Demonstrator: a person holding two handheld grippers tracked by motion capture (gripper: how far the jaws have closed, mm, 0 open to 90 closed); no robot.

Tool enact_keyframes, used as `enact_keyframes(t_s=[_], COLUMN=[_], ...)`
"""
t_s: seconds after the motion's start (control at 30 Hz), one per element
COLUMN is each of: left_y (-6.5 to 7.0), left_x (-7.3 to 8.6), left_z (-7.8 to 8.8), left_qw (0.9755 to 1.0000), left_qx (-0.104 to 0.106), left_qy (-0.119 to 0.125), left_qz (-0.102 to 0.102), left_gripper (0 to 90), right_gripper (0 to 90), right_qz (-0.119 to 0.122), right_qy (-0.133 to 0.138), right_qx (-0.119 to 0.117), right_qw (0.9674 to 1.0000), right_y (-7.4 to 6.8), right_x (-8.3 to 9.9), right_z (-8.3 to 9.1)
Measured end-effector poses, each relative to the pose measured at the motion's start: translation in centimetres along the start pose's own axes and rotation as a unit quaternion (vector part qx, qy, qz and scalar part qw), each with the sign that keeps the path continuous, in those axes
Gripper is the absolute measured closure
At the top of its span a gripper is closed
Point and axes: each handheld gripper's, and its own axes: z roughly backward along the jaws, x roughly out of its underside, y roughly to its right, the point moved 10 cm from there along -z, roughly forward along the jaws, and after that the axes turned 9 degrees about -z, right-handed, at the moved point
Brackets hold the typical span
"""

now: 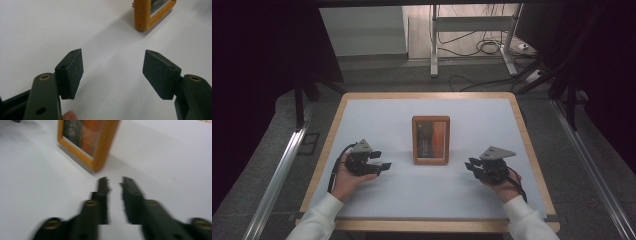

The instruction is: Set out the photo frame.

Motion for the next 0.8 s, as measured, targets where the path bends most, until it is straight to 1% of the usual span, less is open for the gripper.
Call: enact_keyframes(t_s=[0.1,0.17,0.2,0.33,0.4,0.47,0.6,0.8], left_y=[0.6,1.0,1.1,1.6,1.8,2.0,2.2,1.7], left_x=[0.0,-0.1,0.0,0.4,0.5,0.7,0.7,0.8], left_z=[0.2,0.4,0.5,0.8,1.0,1.2,1.5,1.3], left_qw=[1.0000,0.9999,0.9999,0.9996,0.9994,0.9993,0.9990,0.9989], left_qx=[-0.004,-0.010,-0.013,-0.028,-0.034,-0.037,-0.043,-0.045], left_qy=[0.000,0.007,0.007,0.001,0.001,0.002,0.004,0.005], left_qz=[-0.004,-0.001,-0.003,-0.010,-0.009,-0.008,-0.013,-0.012], left_gripper=[32.9,32.9,32.9,32.9,32.8,32.8,32.8,32.8], right_gripper=[43.3,38.9,37.1,32.3,30.6,29.5,27.7,25.7], right_qz=[-0.019,-0.029,-0.035,-0.057,-0.062,-0.061,-0.053,-0.053], right_qy=[0.006,0.011,0.015,0.030,0.029,0.024,0.023,0.016], right_qx=[0.024,0.040,0.041,0.050,0.057,0.062,0.063,0.071], right_qw=[0.9995,0.9987,0.9984,0.9966,0.9961,0.9959,0.9963,0.9959], right_y=[1.4,2.2,2.5,3.6,3.9,4.1,3.8,3.8], right_x=[1.3,2.0,2.3,3.2,3.5,3.7,3.6,3.9], right_z=[1.4,2.4,2.9,4.2,4.2,4.0,3.7,3.4])
